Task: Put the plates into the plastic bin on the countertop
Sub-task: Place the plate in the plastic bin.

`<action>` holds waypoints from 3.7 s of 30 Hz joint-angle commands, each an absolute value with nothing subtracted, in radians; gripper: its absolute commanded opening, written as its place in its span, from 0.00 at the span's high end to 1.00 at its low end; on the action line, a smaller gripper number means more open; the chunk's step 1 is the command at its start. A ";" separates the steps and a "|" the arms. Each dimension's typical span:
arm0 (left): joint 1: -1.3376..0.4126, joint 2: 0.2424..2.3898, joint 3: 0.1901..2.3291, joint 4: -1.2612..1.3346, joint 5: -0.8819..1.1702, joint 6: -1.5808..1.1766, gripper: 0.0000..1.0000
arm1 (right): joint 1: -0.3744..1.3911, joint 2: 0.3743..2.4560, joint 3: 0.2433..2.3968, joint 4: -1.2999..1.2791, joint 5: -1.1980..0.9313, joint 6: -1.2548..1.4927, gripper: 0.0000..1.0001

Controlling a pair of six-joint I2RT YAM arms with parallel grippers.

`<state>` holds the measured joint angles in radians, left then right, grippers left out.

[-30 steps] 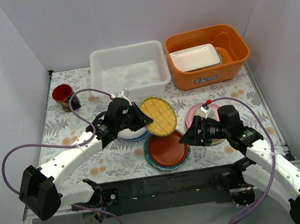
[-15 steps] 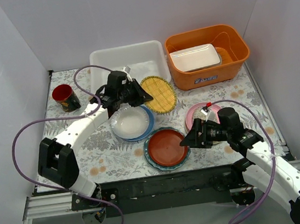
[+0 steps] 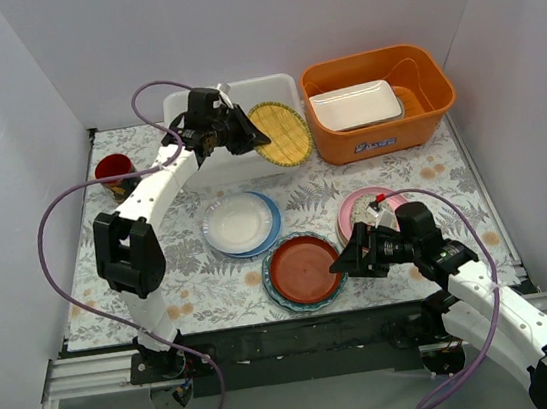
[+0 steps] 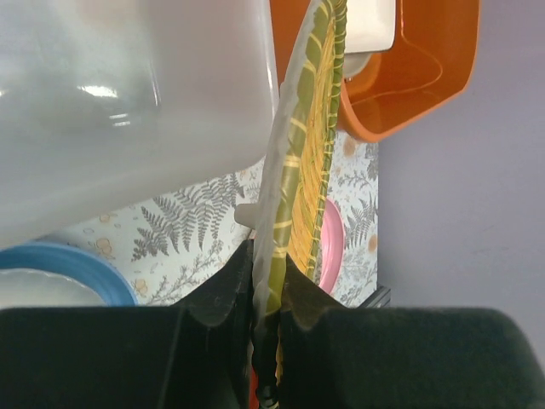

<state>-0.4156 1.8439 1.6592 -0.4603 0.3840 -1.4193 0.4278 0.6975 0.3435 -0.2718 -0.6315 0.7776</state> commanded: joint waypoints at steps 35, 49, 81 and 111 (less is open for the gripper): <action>-0.247 2.233 2.187 -0.528 0.431 -1.434 1.00 | 0.431 0.706 0.325 -0.219 -0.630 0.756 0.02; -0.241 2.316 2.192 -0.552 0.379 -1.396 1.00 | 0.431 0.695 0.327 -0.221 -0.618 0.752 0.02; -0.241 2.414 2.160 -0.689 0.278 -1.312 0.93 | 0.431 0.672 0.333 -0.225 -0.598 0.767 0.02; -0.241 2.338 2.284 -0.858 0.121 -1.210 0.02 | 0.431 0.650 0.368 -0.272 -0.592 0.770 0.02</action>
